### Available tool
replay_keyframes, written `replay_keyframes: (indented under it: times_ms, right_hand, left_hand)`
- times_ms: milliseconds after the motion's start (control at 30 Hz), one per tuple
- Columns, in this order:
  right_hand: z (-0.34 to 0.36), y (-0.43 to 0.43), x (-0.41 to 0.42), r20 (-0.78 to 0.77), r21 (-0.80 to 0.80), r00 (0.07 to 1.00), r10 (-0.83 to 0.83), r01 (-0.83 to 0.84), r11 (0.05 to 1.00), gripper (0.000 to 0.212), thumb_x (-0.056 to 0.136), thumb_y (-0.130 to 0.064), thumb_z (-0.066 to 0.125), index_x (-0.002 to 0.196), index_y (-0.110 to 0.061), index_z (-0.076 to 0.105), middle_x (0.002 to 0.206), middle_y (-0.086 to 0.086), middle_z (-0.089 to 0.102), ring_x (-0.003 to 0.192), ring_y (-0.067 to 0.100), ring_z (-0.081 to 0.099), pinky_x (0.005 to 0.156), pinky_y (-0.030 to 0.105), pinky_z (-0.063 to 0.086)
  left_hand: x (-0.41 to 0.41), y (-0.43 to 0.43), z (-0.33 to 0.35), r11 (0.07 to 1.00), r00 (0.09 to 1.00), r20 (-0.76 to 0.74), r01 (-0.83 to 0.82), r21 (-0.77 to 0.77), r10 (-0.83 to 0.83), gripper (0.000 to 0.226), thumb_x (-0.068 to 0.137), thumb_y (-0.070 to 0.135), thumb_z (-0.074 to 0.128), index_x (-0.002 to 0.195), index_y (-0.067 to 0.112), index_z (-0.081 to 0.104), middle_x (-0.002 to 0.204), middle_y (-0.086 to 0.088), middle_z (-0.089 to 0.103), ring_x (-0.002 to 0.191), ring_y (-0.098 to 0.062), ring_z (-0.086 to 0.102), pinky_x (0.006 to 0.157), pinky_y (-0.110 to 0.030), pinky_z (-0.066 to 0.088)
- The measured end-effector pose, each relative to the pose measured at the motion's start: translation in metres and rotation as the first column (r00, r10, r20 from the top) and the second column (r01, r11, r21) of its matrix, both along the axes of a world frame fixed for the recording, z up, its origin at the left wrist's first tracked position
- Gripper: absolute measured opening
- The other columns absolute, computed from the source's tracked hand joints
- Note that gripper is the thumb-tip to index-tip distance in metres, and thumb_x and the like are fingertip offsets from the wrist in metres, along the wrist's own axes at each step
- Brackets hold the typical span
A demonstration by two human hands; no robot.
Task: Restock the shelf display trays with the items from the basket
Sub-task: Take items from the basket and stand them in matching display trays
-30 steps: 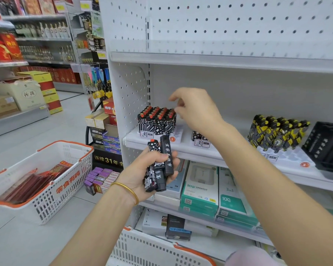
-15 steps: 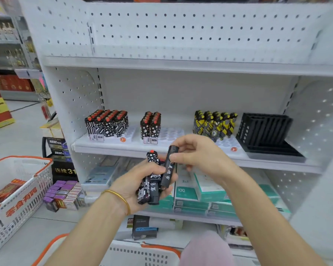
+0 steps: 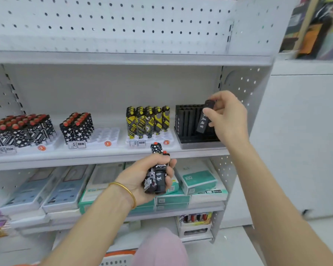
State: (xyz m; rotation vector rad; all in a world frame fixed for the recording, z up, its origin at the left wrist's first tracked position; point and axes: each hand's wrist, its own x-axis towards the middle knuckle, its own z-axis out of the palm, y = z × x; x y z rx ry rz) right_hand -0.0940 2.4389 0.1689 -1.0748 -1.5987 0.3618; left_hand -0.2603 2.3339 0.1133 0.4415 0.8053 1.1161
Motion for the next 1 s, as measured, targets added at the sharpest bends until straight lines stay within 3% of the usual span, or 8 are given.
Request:
replay_keyframes:
  times_ms: [100,267,500,800,933,1000]
  right_hand:
    - [-0.005,0.016,-0.005,0.1,0.038,0.992,-0.072,0.069,0.997,0.024,0.083,-0.012,0.064,0.106,-0.017,0.057,0.081,-0.004,0.057,0.082,0.022,0.057,0.079,0.044,0.05]
    - [-0.018,0.026,-0.012,0.272,0.077,0.946,-0.178,0.163,0.984,0.026,0.087,-0.018,0.062,0.111,-0.012,0.053,0.097,0.007,0.063,0.089,0.028,0.058,0.077,0.039,0.047]
    - [-0.026,0.025,-0.001,0.272,-0.016,0.962,0.027,-0.024,1.0,0.041,0.085,-0.002,0.058,0.121,-0.019,0.052,0.083,0.003,0.059,0.082,0.028,0.061,0.08,0.044,0.052]
    - [-0.025,0.022,-0.008,0.393,0.144,0.917,-0.072,0.016,0.989,0.036,0.085,-0.003,0.057,0.119,-0.013,0.051,0.09,0.008,0.061,0.081,0.028,0.057,0.075,0.039,0.05]
    - [-0.02,0.021,-0.005,0.408,0.114,0.91,-0.072,0.027,0.993,0.028,0.088,-0.009,0.057,0.115,-0.012,0.051,0.093,0.009,0.062,0.084,0.03,0.057,0.074,0.041,0.049]
    - [-0.02,0.019,-0.005,0.398,0.097,0.916,-0.043,0.005,0.995,0.025,0.09,-0.01,0.054,0.114,-0.012,0.052,0.093,0.009,0.063,0.086,0.03,0.058,0.075,0.042,0.05]
  left_hand:
    - [0.012,0.004,0.001,1.0,1.0,0.004,0.016,-0.002,-0.016,0.017,0.068,0.008,0.062,0.082,-0.001,0.062,0.076,-0.006,0.061,0.05,-0.01,0.055,0.042,-0.018,0.046]
    - [0.016,0.007,-0.001,0.998,0.998,0.006,0.06,-0.001,-0.06,0.006,0.065,0.003,0.07,0.067,-0.002,0.071,0.079,-0.008,0.063,0.051,-0.012,0.057,0.042,-0.02,0.048]
    - [0.016,0.01,-0.001,0.998,0.998,0.012,0.068,0.012,-0.068,0.01,0.064,0.006,0.066,0.066,-0.001,0.072,0.081,-0.008,0.063,0.052,-0.012,0.057,0.044,-0.02,0.048]
    - [0.017,0.01,0.001,0.994,0.996,-0.028,0.092,0.065,-0.09,0.009,0.064,0.006,0.065,0.066,0.003,0.074,0.082,-0.009,0.063,0.054,-0.012,0.057,0.044,-0.021,0.048]
    - [0.014,0.01,0.0,0.99,0.994,-0.028,0.112,0.09,-0.11,0.008,0.062,0.005,0.07,0.069,0.002,0.073,0.082,-0.008,0.062,0.055,-0.012,0.058,0.046,-0.021,0.049]
    - [0.013,0.01,-0.001,0.987,0.993,-0.002,0.118,0.107,-0.118,0.024,0.055,0.006,0.074,0.078,0.0,0.071,0.081,-0.008,0.063,0.056,-0.012,0.058,0.046,-0.022,0.049]
